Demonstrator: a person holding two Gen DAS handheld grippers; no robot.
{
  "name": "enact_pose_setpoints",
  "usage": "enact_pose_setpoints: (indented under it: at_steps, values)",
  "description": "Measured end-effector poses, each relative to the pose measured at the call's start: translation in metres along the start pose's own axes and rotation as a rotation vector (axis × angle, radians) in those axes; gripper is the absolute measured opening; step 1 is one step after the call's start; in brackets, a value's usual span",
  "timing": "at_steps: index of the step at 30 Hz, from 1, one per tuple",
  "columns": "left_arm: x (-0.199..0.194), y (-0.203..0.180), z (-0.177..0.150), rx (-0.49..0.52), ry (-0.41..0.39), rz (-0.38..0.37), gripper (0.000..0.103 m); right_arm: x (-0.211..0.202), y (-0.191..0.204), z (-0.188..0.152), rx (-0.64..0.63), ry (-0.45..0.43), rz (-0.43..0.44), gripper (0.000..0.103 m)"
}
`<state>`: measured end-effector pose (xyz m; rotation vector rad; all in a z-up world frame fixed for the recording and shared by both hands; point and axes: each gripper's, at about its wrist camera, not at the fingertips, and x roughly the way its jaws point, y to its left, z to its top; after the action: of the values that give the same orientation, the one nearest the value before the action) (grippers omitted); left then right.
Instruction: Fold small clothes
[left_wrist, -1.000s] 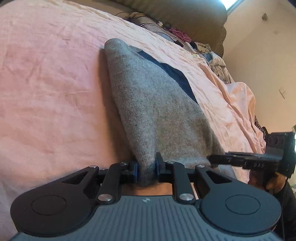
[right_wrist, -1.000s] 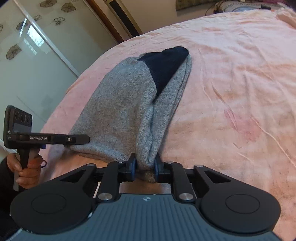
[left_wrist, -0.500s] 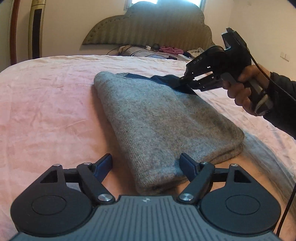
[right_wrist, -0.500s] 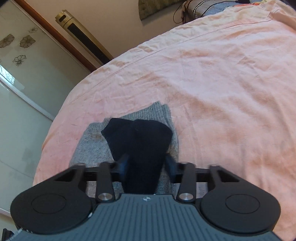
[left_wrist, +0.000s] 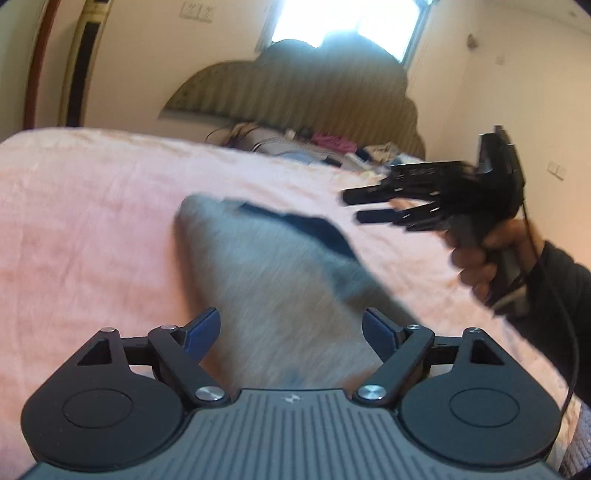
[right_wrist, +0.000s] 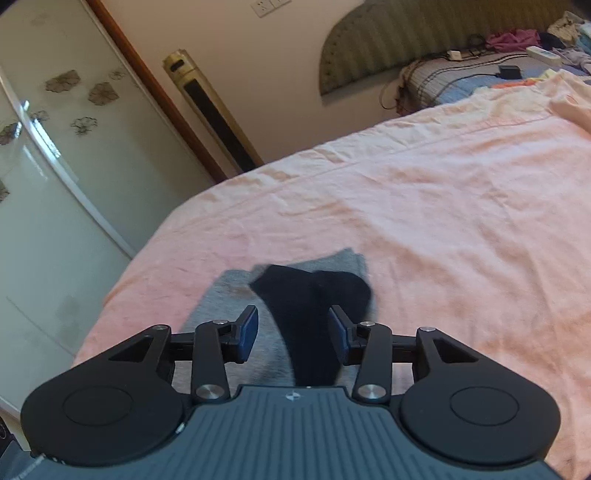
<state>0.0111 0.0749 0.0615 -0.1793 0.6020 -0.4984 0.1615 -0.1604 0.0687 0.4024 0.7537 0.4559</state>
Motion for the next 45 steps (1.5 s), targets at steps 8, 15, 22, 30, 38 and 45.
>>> enact_pose_setpoints:
  at_steps: [8,15,22,30,38,45]
  values:
    - [0.066,-0.020,-0.025,0.256,0.114,0.052,0.084,0.058,-0.005,-0.028,-0.144,0.081,-0.094,0.054]
    - [0.039,-0.020,-0.013,0.165,0.117,0.047,0.084,0.001,0.029,-0.042,-0.183,0.040,-0.121,0.058]
    - [0.052,-0.010,-0.018,0.151,0.159,0.133,0.084,-0.007,0.009,-0.080,-0.169,0.086,-0.085,0.054]
    - [0.052,-0.017,-0.034,0.161,0.165,0.189,0.086,-0.016,0.023,-0.114,-0.191,0.129,-0.056,0.058]
    - [0.023,0.028,-0.025,-0.158,0.208,0.151,0.084,-0.073,-0.010,-0.111,0.050,0.088,-0.056,0.073]
    - [0.035,0.004,-0.024,-0.071,0.253,0.185,0.025,-0.055,0.003,-0.135,-0.078,0.192,-0.100,0.020]
